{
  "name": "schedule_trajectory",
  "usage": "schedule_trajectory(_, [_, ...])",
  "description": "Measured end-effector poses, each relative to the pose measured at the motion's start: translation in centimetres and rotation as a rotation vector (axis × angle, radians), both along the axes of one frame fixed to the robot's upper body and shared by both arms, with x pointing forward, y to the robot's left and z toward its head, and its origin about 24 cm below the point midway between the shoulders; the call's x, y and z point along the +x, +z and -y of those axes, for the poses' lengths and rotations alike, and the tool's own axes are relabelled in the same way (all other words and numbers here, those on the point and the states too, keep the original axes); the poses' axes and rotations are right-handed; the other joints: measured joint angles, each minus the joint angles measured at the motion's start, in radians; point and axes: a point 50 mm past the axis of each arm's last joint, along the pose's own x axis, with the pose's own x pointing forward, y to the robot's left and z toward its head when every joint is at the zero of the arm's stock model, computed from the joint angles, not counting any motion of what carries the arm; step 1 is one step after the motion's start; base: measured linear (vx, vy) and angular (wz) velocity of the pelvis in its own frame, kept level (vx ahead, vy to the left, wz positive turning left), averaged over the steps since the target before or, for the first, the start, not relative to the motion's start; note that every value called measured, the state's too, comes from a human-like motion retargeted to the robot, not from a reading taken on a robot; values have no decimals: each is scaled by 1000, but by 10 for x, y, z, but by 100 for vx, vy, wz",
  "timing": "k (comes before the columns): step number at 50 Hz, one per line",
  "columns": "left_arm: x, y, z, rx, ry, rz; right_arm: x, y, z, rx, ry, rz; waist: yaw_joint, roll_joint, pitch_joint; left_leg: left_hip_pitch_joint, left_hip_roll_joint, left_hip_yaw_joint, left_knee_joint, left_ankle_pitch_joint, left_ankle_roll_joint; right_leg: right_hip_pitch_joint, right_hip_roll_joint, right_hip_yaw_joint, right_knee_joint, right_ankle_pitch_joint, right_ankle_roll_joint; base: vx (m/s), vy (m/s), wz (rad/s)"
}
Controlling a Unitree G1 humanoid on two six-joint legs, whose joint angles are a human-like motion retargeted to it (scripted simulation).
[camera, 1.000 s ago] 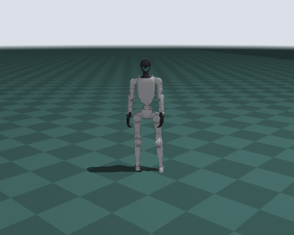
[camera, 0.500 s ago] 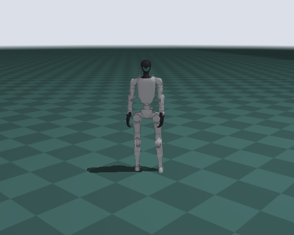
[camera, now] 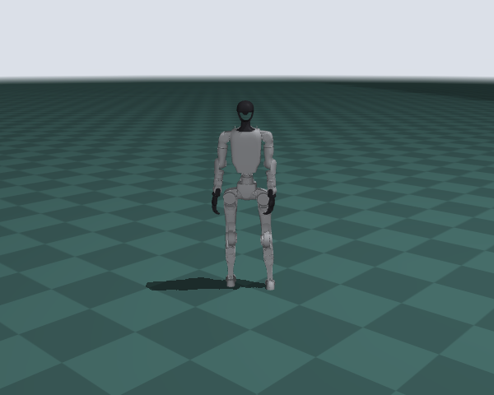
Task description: Dance
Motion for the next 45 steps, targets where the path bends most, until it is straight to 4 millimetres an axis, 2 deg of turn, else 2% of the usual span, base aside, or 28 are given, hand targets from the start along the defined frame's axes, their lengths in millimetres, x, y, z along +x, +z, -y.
schedule_trajectory(24, [8, 1, -6, 24, -17, 4, 0, 0, 2, -1, 12, -7, -10, 2, 12, -1, -11, -22, -2, 22, 2, 10, -11, -26, -4, 8, 0, 0, 0, 0])
schedule_trajectory(30, [20, 4, -19, 72, -32, 16, 2, 1, 5, -10, -6, -16, 8, 5, 11, 3, -5, -5, -3, 22, -1, 8, -13, -10, -2, 8, 6, 0, 0, -3])
schedule_trajectory(37, [62, 17, -53, 136, 14, 80, 20, 1, 19, -79, -37, -7, 10, 4, 7, 9, -5, -2, -8, 28, 0, 9, -14, -15, -2, 11, 6, 0, 0, 0])
schedule_trajectory(40, [91, 29, -74, 173, 46, 128, 38, 2, 32, -133, -30, 8, 8, 3, 2, 9, -4, 2, -9, 31, 1, 6, -13, -15, -2, 12, 4, 0, 0, 0])
schedule_trajectory(45, [162, 66, -111, 288, -17, 266, 85, 7, 57, -243, -20, 88, 4, 4, -6, 9, -2, 8, -9, 34, 2, -1, -11, -11, 0, 17, 4, 0, 0, 0])
